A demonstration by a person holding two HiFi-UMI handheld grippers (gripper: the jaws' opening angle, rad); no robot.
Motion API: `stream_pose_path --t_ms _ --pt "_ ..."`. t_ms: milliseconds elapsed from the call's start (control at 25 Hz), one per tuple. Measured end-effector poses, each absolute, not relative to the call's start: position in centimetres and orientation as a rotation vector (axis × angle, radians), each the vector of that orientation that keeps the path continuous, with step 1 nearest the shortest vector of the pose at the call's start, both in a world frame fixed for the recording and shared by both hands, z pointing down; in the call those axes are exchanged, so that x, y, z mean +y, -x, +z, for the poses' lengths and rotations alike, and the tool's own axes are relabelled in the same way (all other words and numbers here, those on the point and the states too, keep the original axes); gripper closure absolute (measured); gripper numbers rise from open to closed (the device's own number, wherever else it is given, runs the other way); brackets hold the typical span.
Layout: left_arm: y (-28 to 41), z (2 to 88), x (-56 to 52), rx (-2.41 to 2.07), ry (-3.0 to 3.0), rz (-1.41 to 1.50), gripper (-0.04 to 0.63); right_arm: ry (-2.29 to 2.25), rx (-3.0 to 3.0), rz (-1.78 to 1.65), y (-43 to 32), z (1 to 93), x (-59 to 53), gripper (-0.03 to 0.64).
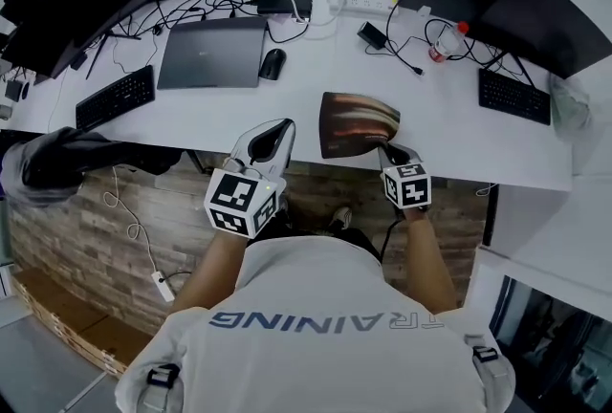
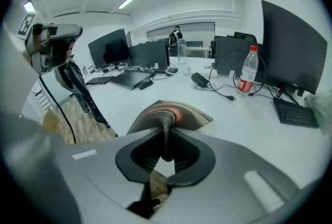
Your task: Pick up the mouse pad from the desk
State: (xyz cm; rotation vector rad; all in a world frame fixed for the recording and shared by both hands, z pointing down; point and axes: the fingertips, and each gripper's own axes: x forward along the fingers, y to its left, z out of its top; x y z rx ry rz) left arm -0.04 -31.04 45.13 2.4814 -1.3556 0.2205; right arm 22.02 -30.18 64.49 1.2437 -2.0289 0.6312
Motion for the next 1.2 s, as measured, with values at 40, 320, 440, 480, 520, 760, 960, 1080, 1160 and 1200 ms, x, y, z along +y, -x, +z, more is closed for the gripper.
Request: stream_pose_path --t_ms 40,320,440,480,520,760,960,1080,1160,1200 --pt "0.1 44.8 -31.2 -1.358 -2.490 0.212 0.595 -1.259 -2.044 0.613 -21.9 63.4 -30.4 0.574" --pt "1.4 41.9 -32.7 -1.414 -2.523 0.126 0.595 -1.386 -2.178 0.466 -21.5 54.7 -32.6 0.572" --pt "1.9 40.5 -33.3 -1.435 -2.536 0.089 0.595 -1.468 -2.256 0.417 -21.6 50.3 -33.5 0.571" --pt "2.0 40.1 -33.5 -1.440 -2.543 0.076 0.595 -1.495 -2.281 0.399 -21.7 48.8 -33.7 0.571" --pt "2.0 39.6 -33.7 -1.443 -2.549 0.063 0.595 -1.522 -2.303 0.380 -21.8 47.3 -33.9 0.571" --pt "1.6 37.2 -34.2 -1.436 -2.589 0.011 0.595 -1.694 -2.410 0.225 -22.6 38.6 -34.1 0.571" --pt "1.3 36.4 -34.0 -1.424 -2.592 0.014 0.595 -1.810 -2.515 0.092 -23.4 32.6 -32.8 0.568" --pt "1.2 35.8 -33.7 -1.437 -2.598 -0.006 0.595 -1.826 -2.519 0.040 -23.8 31.4 -32.1 0.569" --pt "1.2 35.6 -33.5 -1.442 -2.605 -0.016 0.595 -1.817 -2.510 0.030 -23.8 31.4 -32.0 0.571" --pt "1.2 35.5 -33.4 -1.441 -2.606 -0.018 0.595 -1.811 -2.510 0.035 -23.8 31.6 -31.9 0.571"
